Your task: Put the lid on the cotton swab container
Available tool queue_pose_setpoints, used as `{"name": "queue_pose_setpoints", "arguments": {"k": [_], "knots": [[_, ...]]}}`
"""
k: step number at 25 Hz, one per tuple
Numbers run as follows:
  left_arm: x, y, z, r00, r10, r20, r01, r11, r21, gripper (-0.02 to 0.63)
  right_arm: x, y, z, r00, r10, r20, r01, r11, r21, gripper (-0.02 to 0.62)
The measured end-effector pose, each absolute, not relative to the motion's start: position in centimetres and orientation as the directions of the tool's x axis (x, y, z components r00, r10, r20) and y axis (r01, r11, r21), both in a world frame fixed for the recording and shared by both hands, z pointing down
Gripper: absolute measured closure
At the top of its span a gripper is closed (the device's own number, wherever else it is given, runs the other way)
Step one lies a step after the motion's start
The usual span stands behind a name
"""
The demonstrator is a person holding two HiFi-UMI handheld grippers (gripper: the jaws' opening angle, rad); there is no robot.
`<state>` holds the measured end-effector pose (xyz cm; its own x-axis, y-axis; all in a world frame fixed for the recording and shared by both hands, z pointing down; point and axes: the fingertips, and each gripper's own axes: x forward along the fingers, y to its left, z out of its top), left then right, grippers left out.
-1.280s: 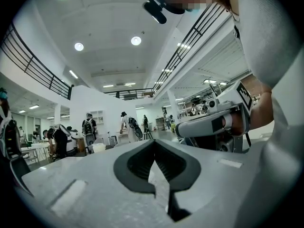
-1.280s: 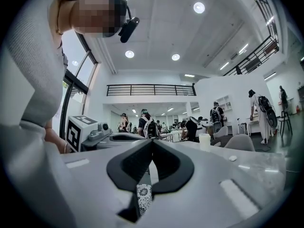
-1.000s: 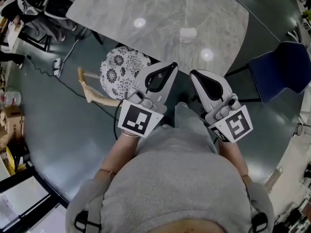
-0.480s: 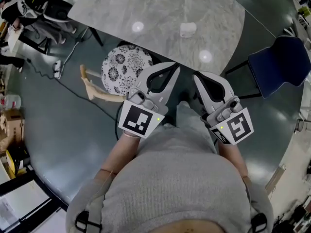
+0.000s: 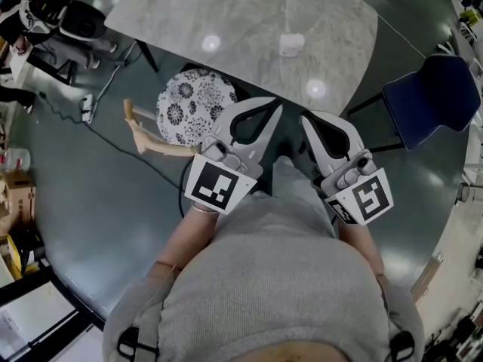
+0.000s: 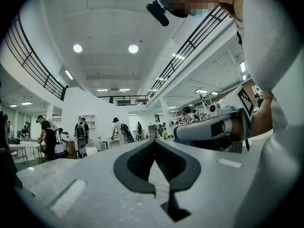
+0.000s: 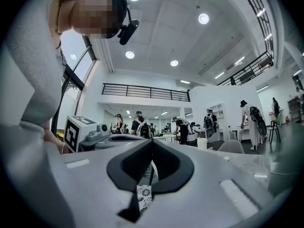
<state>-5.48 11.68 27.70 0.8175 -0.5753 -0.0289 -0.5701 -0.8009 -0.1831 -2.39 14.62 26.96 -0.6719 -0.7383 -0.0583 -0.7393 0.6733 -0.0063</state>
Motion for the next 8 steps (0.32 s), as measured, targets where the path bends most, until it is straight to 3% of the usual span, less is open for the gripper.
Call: {"name": "queue_pose_setpoints", "arguments": {"k": [8], "knots": [[-5.69, 12.18, 27.56, 0.823, -0.567, -0.029, -0.561, -0.805, -0.191, 0.606, -2.76, 14.99, 26.85, -0.669, -0.74, -0.065, -0.742, 0.671, -0.004, 0.594]]}}
